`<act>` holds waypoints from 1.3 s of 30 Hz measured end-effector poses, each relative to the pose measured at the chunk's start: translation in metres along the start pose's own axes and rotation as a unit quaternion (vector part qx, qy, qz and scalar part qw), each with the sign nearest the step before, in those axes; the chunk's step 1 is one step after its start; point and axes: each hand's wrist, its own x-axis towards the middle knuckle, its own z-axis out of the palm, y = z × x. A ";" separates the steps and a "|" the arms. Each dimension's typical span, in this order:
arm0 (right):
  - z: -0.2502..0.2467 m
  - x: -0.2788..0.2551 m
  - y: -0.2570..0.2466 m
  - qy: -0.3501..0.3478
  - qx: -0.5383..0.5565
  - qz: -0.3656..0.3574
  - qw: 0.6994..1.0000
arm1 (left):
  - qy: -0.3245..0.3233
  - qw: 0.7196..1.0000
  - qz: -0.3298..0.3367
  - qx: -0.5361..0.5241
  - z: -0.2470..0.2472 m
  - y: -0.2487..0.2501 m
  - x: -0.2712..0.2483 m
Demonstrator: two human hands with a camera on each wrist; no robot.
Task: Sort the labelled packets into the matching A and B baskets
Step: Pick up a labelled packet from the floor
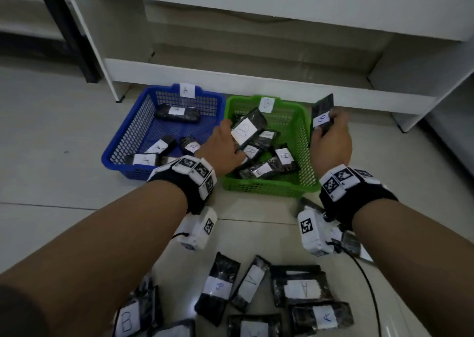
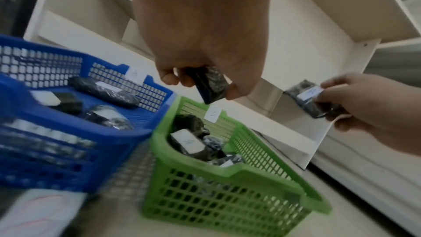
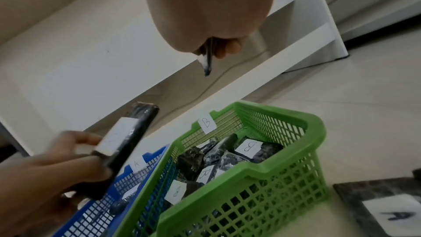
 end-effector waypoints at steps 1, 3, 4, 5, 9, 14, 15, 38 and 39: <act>0.002 0.000 0.003 -0.006 0.013 0.006 1.000 | 0.005 1.000 -0.018 -0.023 0.008 0.006 0.007; 0.006 0.000 0.012 -0.041 0.015 0.014 0.999 | 0.013 0.998 -0.042 -0.052 0.026 0.017 0.019; 0.008 -0.001 0.017 -0.064 -0.002 0.013 0.998 | 0.013 0.997 -0.050 -0.054 0.034 0.021 0.023; 0.011 -0.002 0.024 -0.089 -0.025 0.009 0.996 | 0.008 0.997 -0.054 -0.049 0.044 0.025 0.026; 0.023 -0.008 0.045 -0.141 -0.068 -0.020 0.987 | -0.034 0.998 -0.062 -0.002 0.072 0.026 0.034; 0.051 -0.015 0.070 -0.277 -0.203 -0.045 0.938 | -0.036 0.979 -0.063 0.191 0.089 0.003 0.031; 0.056 -0.019 0.075 -0.315 -0.245 -0.053 0.915 | -0.033 0.977 -0.067 0.199 0.090 -0.001 0.030; -0.038 -0.104 0.098 -0.350 -0.166 -0.393 0.834 | -0.137 0.893 0.369 0.220 0.072 -0.003 -0.086; -0.043 -0.117 0.106 -0.415 -0.195 -0.387 0.800 | -0.215 0.886 0.351 0.212 0.077 -0.004 -0.095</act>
